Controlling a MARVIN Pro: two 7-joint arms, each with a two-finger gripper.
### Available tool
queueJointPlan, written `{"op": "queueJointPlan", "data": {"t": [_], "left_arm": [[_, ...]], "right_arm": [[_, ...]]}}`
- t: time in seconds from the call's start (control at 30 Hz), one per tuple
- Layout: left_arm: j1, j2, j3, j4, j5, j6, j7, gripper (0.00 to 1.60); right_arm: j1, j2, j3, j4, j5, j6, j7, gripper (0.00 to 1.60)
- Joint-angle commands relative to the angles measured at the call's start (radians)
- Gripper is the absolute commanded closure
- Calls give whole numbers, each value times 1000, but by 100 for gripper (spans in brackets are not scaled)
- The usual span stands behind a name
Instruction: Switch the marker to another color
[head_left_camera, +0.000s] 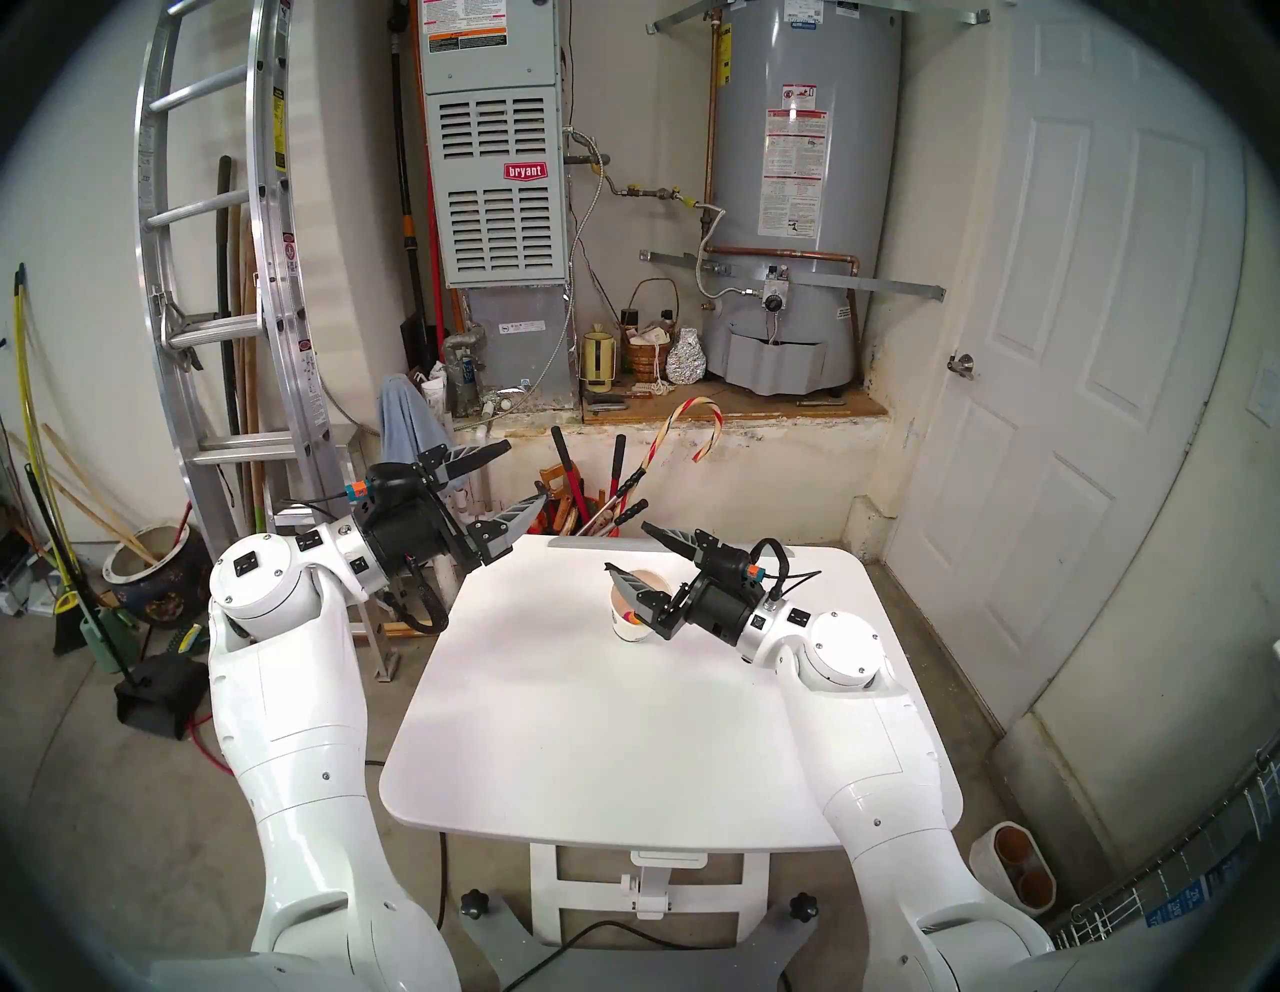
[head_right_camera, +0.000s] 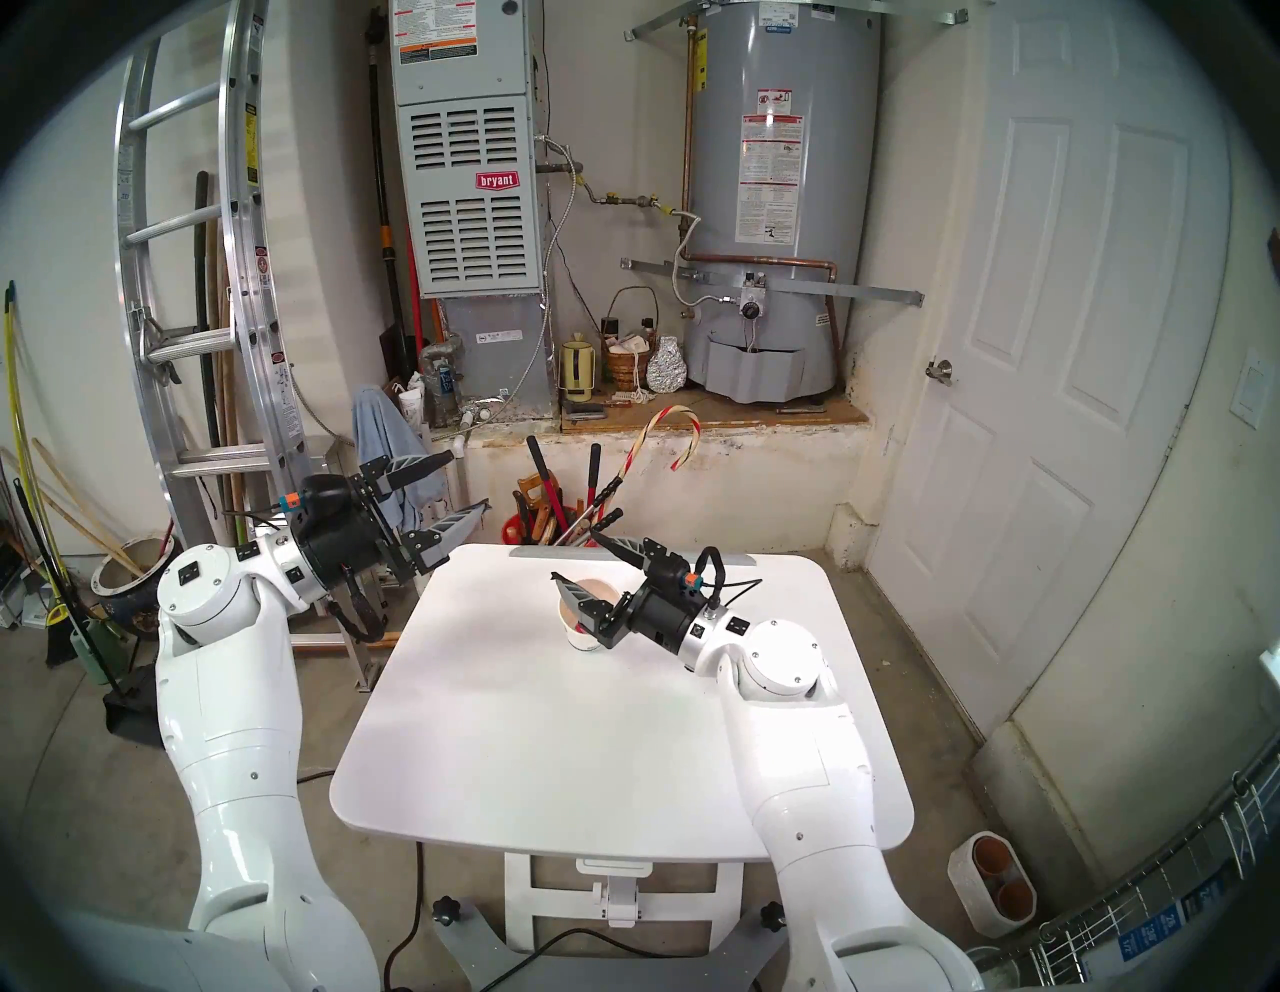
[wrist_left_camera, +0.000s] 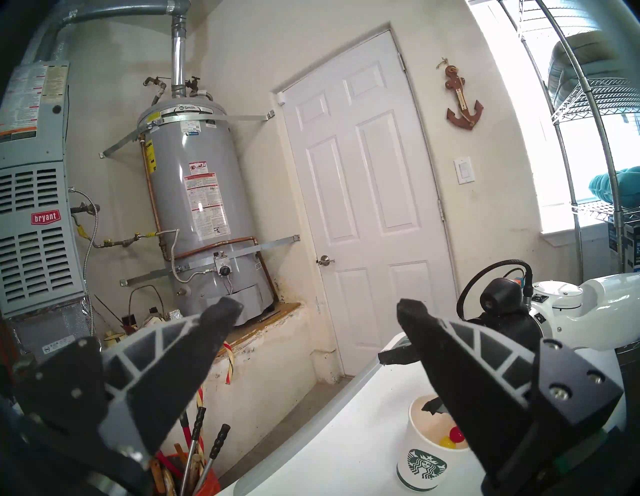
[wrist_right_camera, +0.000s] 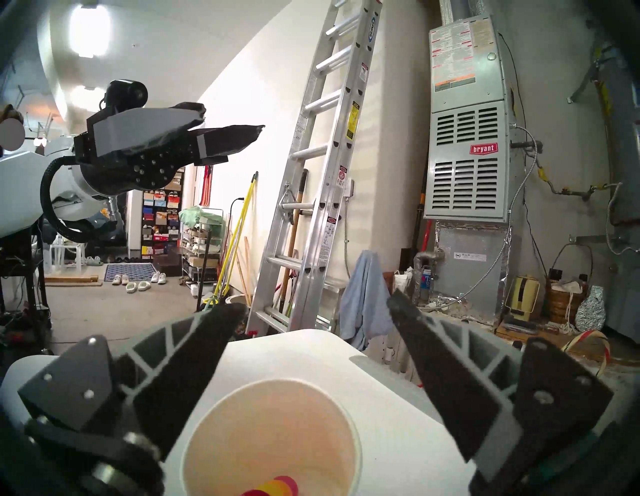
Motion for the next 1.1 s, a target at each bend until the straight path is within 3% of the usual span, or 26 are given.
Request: {"op": "queueJointPlan", "data": {"t": [0.0,0.3,0.4,0.57,1.0,1.07], "left_arm": [[-8,-2,-3,-19,-5,4,3,0],[-7,6,-15,-12,-10,3,1,0],[-6,11,-25,-12,-12,4,-1,0],[-7,16,-38,-9,-14,3,-6,0],[-1,9,-54,-24,-15,6,-19,0],[-1,8,-56,-26,-14,8,-20,0]], "right_arm": [[25,-16,-4,-7,4,-10,-5,17],[132,-50,-24,90,-12,-28,-35,25],[159,-57,-29,117,-14,-31,-44,37],[187,-57,-38,154,-20,-50,-51,42],[232,-60,-40,211,-14,-88,-56,34],[230,-58,-37,205,-11,-92,-56,24]]}}
